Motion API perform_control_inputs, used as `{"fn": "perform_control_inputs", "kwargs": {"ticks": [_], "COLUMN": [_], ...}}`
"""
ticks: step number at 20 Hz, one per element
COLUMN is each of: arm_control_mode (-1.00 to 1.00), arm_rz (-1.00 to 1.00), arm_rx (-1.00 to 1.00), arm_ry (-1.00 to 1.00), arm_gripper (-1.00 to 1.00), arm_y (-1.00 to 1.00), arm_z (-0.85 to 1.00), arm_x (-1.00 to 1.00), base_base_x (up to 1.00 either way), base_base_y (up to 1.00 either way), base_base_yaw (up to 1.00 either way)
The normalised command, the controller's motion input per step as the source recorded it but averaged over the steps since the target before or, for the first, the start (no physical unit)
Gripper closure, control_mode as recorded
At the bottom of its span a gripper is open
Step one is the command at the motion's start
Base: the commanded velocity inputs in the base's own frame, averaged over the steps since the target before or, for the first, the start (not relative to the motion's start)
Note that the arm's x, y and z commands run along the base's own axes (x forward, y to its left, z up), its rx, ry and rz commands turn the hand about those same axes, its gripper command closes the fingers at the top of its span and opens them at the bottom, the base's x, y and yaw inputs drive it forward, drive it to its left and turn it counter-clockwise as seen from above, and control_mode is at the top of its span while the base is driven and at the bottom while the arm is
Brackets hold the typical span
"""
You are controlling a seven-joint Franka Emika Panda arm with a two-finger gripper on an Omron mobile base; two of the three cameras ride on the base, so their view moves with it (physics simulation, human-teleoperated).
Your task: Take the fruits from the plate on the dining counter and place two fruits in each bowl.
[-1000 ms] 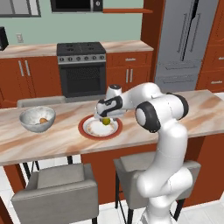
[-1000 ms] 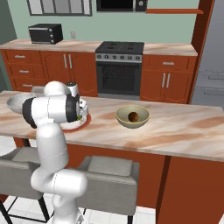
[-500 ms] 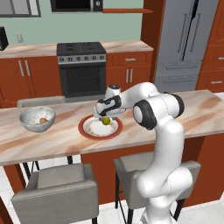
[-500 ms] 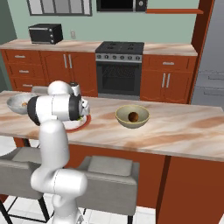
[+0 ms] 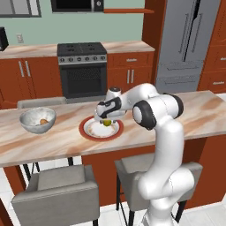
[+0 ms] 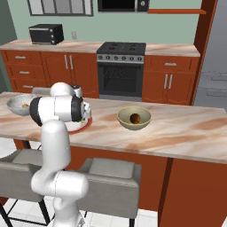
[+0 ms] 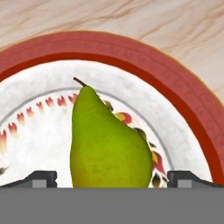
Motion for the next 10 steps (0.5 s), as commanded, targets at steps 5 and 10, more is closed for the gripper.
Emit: {"fn": "perform_control_inputs", "kwargs": {"ticks": [5, 10], "arm_control_mode": [-1.0, -1.0], "arm_rz": [0.0, 0.0], "arm_rx": [0.0, 0.0], "arm_ry": [0.01, -0.01], "arm_gripper": [1.0, 1.0], "arm_y": [0.01, -0.01], "arm_z": [-0.12, 0.04], "arm_x": [0.02, 0.06], "base_base_x": [0.0, 0.0], "base_base_y": [0.0, 0.0], "base_base_yaw": [0.0, 0.0]}}
